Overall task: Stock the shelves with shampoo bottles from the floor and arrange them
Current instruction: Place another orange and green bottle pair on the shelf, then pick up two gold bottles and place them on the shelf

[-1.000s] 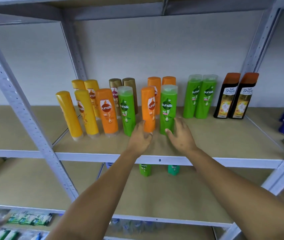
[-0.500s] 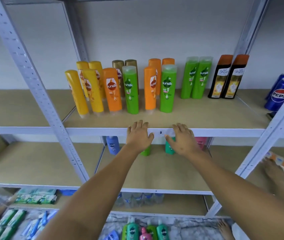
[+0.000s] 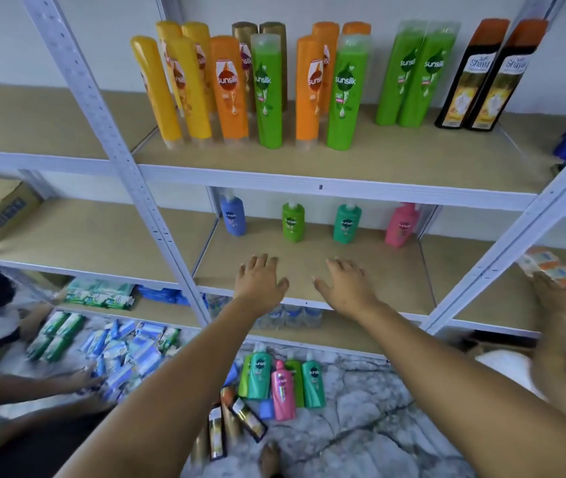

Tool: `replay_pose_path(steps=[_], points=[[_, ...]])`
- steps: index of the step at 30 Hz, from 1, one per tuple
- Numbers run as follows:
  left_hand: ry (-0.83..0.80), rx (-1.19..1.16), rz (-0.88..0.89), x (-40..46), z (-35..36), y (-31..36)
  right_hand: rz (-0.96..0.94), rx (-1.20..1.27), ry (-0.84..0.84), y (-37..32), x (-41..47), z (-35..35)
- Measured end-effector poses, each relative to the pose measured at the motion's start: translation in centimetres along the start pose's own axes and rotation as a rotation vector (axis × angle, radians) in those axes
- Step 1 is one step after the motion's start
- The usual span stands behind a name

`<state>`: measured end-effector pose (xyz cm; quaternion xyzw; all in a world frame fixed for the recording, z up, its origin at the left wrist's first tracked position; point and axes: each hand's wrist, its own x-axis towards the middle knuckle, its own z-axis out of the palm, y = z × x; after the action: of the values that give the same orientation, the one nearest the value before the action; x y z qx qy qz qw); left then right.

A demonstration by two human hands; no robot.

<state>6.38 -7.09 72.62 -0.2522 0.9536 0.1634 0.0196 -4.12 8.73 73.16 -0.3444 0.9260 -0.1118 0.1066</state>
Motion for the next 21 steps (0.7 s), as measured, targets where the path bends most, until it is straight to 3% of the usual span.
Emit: replay_pose_path(steps=[15,21], points=[[-0.241,-0.072,-0.288,-12.2,10.4,-10.1,-0.086,0.054,-0.336,-5.1,-6.5,16.5],[-0.331,-0.132,-0.387,-12.9,19.5,-16.3,-0.043,0.063,-0.455,-6.5,-6.3,26.9]])
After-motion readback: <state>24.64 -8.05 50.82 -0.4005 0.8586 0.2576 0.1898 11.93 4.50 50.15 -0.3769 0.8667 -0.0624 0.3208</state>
